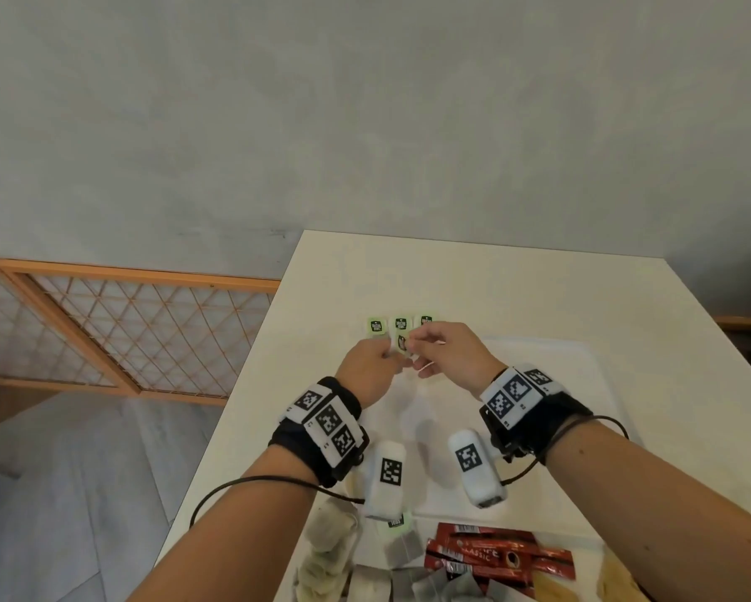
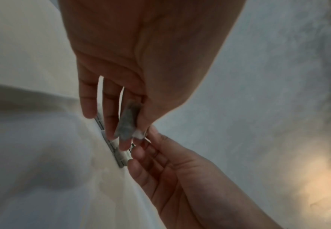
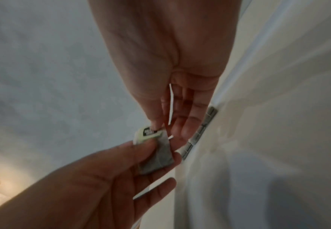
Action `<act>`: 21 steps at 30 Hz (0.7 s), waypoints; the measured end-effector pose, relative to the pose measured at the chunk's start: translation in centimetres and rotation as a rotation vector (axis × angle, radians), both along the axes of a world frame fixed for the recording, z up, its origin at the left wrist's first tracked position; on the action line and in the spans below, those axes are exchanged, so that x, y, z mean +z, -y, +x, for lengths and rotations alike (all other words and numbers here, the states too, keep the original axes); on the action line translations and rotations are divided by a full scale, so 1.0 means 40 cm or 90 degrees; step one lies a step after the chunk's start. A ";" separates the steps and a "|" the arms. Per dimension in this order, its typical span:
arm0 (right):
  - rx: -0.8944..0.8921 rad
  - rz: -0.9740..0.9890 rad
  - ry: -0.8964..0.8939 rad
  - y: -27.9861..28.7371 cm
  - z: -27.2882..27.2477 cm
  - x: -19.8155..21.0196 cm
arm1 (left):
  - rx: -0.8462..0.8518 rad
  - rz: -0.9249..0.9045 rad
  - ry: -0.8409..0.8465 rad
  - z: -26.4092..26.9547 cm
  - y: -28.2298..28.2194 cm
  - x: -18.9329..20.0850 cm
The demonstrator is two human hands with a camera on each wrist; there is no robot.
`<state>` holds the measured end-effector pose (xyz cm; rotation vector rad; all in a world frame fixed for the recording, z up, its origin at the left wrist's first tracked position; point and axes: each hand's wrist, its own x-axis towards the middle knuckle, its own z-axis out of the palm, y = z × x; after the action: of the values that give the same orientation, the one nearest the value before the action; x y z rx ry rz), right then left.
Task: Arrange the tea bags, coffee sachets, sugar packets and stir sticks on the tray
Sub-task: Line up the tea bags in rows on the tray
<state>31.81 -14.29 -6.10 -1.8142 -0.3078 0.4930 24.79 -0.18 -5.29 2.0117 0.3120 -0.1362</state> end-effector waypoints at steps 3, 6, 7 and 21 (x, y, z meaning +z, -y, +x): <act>0.037 -0.004 -0.063 -0.014 0.008 -0.019 | -0.058 0.100 -0.048 -0.005 -0.022 -0.018; 0.031 -0.062 -0.063 -0.036 0.027 -0.044 | -0.014 0.219 -0.041 0.008 -0.066 -0.036; 0.026 -0.092 -0.039 -0.045 0.035 -0.052 | 0.014 0.235 -0.034 0.015 -0.082 -0.037; -0.120 -0.133 0.105 -0.109 0.069 -0.036 | -0.009 0.257 -0.133 0.060 -0.159 -0.015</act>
<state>34.56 -9.91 -7.54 -2.0695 -0.2009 0.2504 27.18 6.17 -5.88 2.4046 0.4892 -0.3150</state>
